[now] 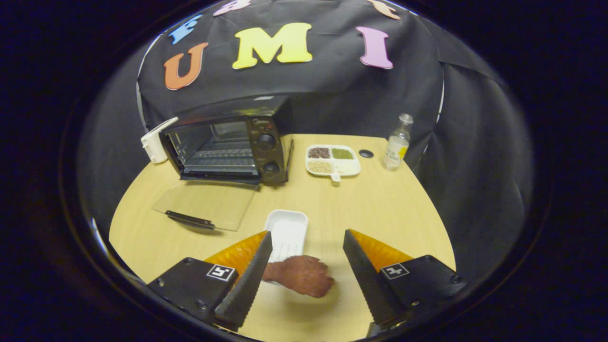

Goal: Open the toaster oven, put the food inside, and close the toaster oven door.

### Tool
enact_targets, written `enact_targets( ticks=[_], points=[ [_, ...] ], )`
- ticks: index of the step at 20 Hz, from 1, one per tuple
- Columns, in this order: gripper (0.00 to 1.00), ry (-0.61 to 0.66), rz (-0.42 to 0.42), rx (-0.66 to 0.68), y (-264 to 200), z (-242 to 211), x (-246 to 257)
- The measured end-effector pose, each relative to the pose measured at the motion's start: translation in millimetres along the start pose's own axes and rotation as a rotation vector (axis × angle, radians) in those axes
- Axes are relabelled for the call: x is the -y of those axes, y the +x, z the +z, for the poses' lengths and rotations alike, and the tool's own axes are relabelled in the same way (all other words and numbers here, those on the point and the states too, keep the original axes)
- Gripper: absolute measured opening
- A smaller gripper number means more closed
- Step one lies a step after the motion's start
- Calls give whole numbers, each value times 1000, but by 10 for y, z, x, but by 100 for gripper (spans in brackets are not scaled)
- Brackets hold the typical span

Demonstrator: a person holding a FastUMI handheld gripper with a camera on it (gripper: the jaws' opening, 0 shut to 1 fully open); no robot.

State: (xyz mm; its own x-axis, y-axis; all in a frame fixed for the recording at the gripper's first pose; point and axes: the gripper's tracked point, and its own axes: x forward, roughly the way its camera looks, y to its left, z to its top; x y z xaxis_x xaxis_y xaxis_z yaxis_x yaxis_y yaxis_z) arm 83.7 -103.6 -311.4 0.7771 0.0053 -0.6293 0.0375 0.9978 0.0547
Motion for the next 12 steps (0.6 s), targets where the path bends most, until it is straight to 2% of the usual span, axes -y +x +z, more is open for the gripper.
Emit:
enact_targets(
  ticks=[3, 9, 12],
  points=[
    [94, 54, 109, -76, 98, -206, 171],
    [81, 247, 464, -269, 227, -446, -60],
    [66, 362, 597, -368, 209, -537, -200]
  ],
)
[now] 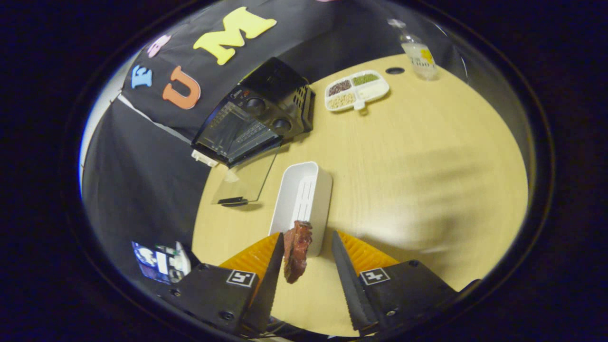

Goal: Open the toaster oven, put the food inside, and close the toaster oven door.

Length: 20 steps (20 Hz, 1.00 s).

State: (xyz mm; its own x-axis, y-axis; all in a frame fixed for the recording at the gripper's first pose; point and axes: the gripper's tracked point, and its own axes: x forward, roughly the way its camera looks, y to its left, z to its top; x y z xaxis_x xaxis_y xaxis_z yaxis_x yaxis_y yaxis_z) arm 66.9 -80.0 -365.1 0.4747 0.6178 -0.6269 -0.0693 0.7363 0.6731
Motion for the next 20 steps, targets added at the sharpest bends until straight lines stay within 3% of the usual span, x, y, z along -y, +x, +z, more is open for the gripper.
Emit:
enact_targets(
  ticks=[3, 4, 8, 14, 20],
  points=[
    [45, 91, 87, -42, 33, -61, -75],
    [33, 103, 95, -54, 31, -72, -76],
    [19, 113, 85, -68, 19, -45, -54],
    [15, 67, 89, -5, -153, 56, -383],
    [15, 165, 123, 194, -146, 190, -1195]
  ],
)
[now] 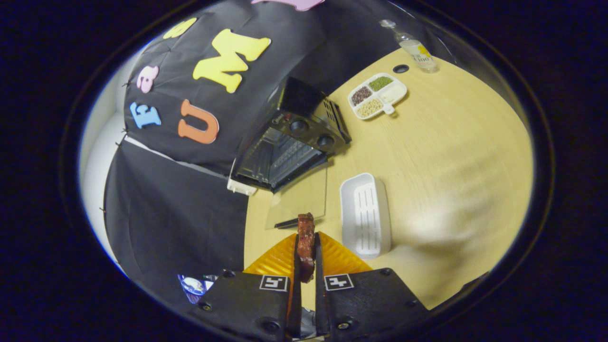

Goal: Open the toaster oven, put the food inside, and close the toaster oven door.

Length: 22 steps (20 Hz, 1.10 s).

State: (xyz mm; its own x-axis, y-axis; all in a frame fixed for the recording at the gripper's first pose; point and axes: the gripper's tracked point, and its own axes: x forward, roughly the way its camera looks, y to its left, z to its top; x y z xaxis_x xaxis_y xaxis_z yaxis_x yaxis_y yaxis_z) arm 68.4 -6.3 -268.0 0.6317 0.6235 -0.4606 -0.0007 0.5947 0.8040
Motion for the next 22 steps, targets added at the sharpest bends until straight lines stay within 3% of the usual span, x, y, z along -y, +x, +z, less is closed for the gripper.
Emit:
enact_targets(
  ticks=[5, 11, 17, 22],
  points=[
    [15, 95, 56, 163, 378, -45, -685],
    [14, 257, 97, 325, 1213, 178, -1169],
    [15, 313, 89, 455, 2117, 558, -1140],
    [15, 365, 45, 651, 2512, 1099, -963]
  ],
)
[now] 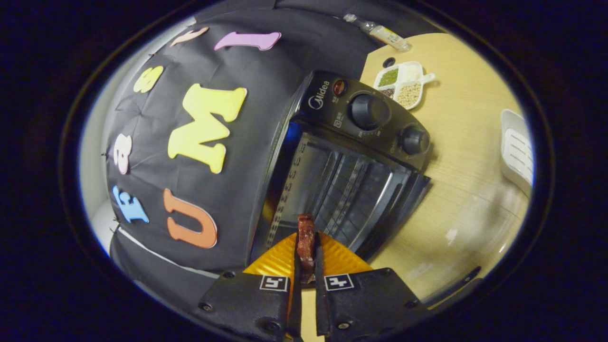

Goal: Open the toaster oven, put the food inside, and close the toaster oven door.

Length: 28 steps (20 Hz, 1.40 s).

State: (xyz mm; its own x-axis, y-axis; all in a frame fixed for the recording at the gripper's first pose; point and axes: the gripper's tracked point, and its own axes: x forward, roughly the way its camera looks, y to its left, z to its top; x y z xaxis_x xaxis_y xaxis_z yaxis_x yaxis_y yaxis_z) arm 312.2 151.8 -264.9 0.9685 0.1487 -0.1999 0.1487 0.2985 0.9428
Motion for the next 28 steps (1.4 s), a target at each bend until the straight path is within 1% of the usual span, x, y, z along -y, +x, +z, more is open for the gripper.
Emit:
enact_targets(
  ticks=[4, 7, 10, 11, 13, 15, 18, 19, 21, 22, 24, 25, 28],
  points=[
    [15, 27, -48, 17, 404, -50, 123],
    [15, -55, -97, 32, 504, -101, 218],
    [17, -111, -112, 34, 558, -125, 223],
    [18, -153, -118, 35, 561, -110, 211],
    [19, -264, -158, 28, 556, -115, 248],
    [25, -393, -167, 21, 551, -143, 215],
    [53, -590, -196, 7, 510, -148, 252],
    [59, -638, -201, 6, 488, -126, 261],
    [69, -695, -209, -4, 457, -145, 304],
    [81, -710, -215, -12, 442, -143, 335],
    [91, -762, -234, -11, 380, -113, 375],
    [92, -788, -241, -5, 365, -74, 395],
    [93, -804, -240, -17, 279, -14, 403]
  ],
)
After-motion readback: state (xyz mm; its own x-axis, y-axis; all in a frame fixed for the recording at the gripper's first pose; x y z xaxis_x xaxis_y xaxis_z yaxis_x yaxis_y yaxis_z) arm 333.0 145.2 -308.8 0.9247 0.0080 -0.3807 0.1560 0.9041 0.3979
